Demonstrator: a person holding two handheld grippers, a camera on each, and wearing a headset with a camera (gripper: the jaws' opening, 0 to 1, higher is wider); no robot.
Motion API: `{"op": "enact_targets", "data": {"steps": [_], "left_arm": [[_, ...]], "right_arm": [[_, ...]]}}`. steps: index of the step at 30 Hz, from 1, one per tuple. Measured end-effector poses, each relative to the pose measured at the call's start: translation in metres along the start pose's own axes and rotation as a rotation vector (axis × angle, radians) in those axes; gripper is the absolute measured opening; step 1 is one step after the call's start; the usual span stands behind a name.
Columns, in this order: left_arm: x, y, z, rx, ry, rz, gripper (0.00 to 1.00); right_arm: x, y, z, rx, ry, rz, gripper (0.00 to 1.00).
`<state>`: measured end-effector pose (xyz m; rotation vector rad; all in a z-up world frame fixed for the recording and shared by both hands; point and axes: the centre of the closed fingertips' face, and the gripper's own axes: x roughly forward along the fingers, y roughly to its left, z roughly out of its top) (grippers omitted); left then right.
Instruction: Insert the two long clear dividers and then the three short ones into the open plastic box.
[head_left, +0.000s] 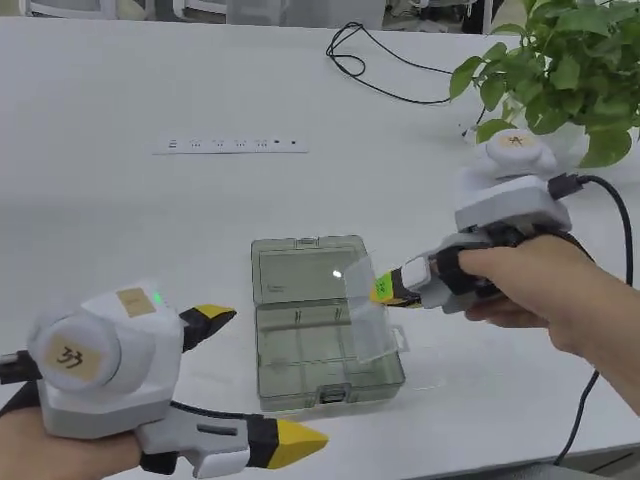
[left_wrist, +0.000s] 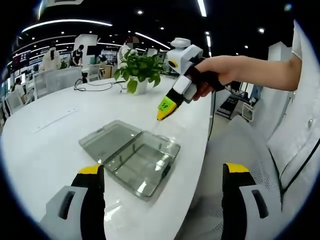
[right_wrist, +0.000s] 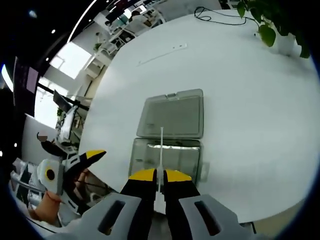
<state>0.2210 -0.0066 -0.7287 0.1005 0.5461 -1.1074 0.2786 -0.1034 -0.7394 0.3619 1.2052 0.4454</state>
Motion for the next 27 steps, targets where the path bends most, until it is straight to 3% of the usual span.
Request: {"op": "enact_targets", "data": {"steps": [10,17,27], "left_arm": [[-0.001,-0.001,-0.004,-0.007,0.001,-0.023,1.0],[0.0,0.0,-0.002,-0.015,-0.012,-0.028,0.99],[0.0,0.0,-0.004,-0.038,-0.026,-0.033,0.99]], "right_arm": [[0.017,-0.014,-0.006,0.037,0.075,-0.064,0.07],[0.029,-0.016,-0.008,0.047,0.097,-0.089,0.07],[0.031,-0.024,-0.01,0.046,0.096,-0.125,0.07]]}}
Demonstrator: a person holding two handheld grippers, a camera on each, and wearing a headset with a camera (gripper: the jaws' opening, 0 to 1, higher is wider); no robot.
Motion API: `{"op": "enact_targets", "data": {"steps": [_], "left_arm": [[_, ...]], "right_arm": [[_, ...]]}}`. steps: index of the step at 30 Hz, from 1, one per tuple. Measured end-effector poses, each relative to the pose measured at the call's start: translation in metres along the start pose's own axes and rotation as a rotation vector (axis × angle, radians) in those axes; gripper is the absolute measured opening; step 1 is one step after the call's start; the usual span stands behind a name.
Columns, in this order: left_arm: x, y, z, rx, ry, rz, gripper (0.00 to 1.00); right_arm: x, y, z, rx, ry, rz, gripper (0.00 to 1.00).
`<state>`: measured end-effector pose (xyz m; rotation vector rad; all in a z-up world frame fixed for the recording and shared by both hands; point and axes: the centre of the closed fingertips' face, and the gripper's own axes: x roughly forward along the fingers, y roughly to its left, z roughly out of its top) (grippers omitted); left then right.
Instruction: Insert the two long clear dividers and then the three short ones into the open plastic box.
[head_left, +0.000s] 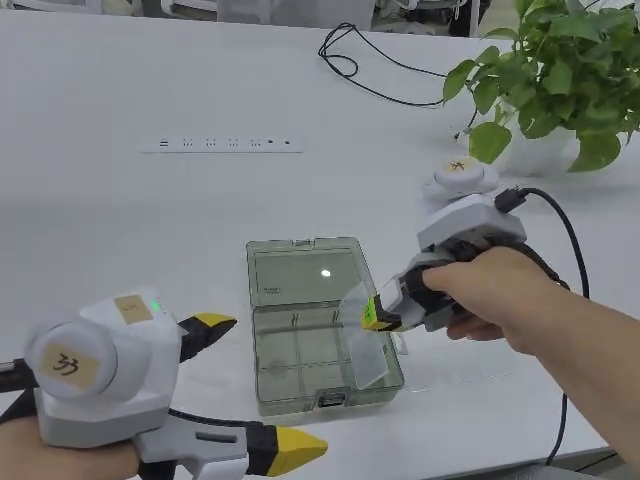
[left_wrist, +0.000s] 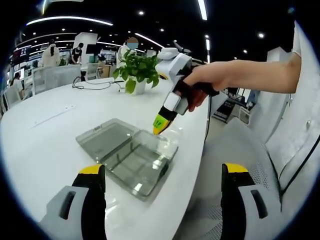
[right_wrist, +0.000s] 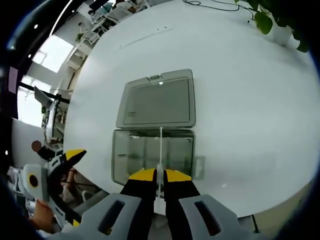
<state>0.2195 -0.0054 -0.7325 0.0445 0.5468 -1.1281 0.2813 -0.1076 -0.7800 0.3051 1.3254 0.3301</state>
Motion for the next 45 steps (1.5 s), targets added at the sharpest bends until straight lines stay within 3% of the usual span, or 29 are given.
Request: {"op": "enact_targets", "data": {"steps": [24,45], "left_arm": [[0.001,0.001,0.0,-0.023,-0.012,-0.004,0.98],[0.003,0.001,-0.001,-0.033,-0.011,-0.007,0.98]], "right_arm": [[0.012,-0.002,-0.005,0.014,0.003,-0.007,0.07],[0.015,0.002,-0.004,-0.024,0.005,-0.02,0.07]]}}
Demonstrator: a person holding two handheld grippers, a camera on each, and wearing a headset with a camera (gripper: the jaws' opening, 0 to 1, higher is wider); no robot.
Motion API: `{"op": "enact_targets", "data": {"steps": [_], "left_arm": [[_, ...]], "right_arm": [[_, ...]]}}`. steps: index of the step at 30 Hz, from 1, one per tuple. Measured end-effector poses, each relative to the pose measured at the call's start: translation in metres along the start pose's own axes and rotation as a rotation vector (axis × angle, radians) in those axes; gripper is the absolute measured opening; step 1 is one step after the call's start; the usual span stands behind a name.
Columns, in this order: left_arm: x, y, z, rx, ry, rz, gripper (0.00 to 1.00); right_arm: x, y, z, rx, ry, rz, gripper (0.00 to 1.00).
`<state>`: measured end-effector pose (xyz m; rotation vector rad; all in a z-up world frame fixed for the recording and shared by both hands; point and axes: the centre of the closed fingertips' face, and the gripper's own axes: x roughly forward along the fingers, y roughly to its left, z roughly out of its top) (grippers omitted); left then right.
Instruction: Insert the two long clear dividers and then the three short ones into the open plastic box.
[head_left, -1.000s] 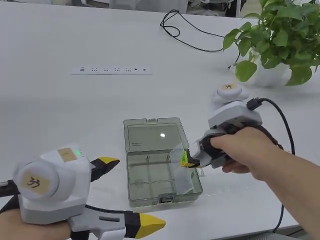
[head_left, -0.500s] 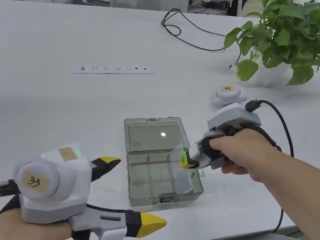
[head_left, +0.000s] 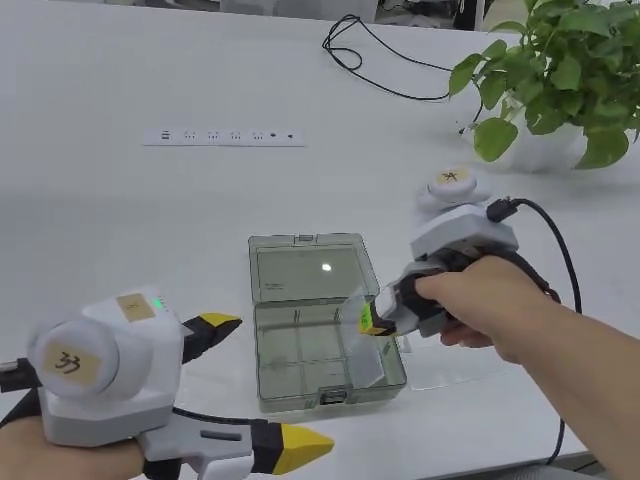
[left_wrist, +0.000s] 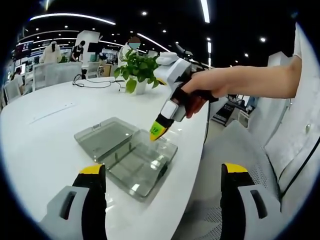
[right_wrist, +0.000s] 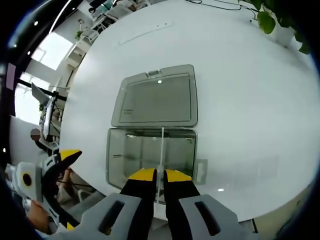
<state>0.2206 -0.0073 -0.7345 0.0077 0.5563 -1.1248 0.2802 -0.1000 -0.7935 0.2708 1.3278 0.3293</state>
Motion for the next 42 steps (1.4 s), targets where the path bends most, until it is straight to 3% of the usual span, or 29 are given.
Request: {"op": "enact_targets", "data": {"steps": [18,42], "left_arm": [[0.001,0.002,-0.002,0.0,0.005,0.003,0.98],[0.0,0.004,-0.004,-0.006,0.013,0.013,0.98]], "right_arm": [[0.013,0.009,0.001,-0.087,0.005,0.003,0.09],[0.031,0.004,-0.004,-0.091,-0.007,0.048,0.11]]}}
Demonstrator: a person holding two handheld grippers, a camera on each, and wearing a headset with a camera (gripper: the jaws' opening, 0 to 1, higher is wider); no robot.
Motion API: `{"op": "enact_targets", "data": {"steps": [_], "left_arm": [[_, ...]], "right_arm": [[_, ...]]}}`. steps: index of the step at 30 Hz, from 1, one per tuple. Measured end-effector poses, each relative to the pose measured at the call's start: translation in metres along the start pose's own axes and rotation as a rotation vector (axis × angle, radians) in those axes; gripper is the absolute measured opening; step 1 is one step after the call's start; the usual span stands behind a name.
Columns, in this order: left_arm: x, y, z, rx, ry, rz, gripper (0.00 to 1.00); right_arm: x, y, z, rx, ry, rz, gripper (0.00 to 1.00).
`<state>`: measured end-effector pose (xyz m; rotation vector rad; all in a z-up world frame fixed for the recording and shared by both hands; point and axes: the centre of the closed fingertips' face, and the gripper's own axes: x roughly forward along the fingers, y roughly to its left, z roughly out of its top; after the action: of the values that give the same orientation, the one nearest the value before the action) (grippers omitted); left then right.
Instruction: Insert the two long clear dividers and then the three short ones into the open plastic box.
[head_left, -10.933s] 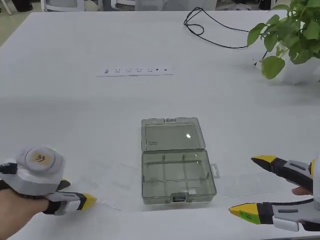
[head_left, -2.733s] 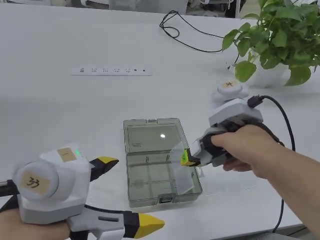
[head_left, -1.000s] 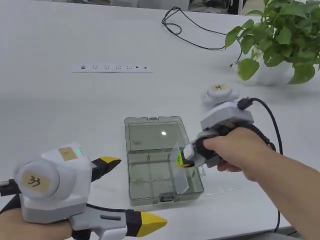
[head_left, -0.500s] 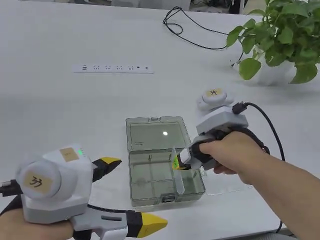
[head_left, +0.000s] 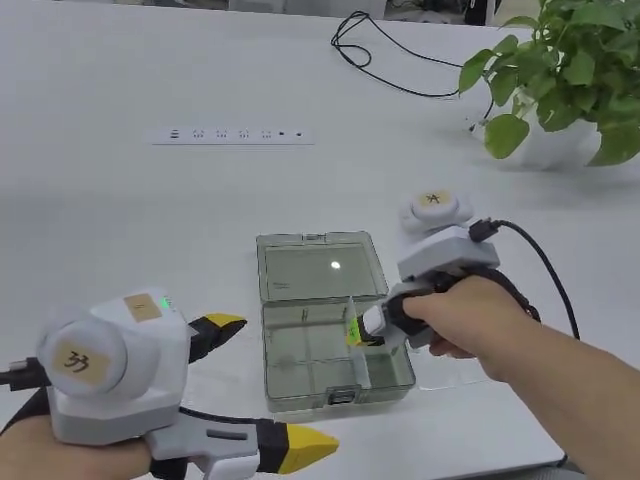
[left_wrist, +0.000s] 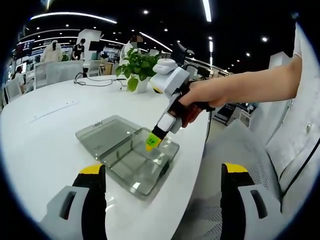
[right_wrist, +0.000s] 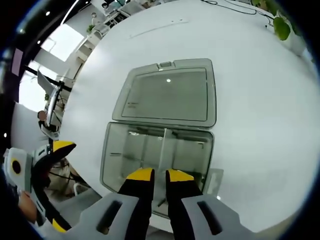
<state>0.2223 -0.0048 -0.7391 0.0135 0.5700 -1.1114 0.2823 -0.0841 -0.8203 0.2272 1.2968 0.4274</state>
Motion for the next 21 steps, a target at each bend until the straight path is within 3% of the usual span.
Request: {"op": "enact_targets", "data": {"steps": [10,21], "left_arm": [[-0.001,0.0,0.001,-0.006,-0.001,0.009,0.97],[-0.003,0.0,0.003,-0.01,-0.002,0.027,0.97]], "right_arm": [[-0.004,0.002,0.001,-0.019,-0.026,0.038,0.11],[-0.017,0.008,0.008,-0.065,-0.089,0.08,0.17]]}}
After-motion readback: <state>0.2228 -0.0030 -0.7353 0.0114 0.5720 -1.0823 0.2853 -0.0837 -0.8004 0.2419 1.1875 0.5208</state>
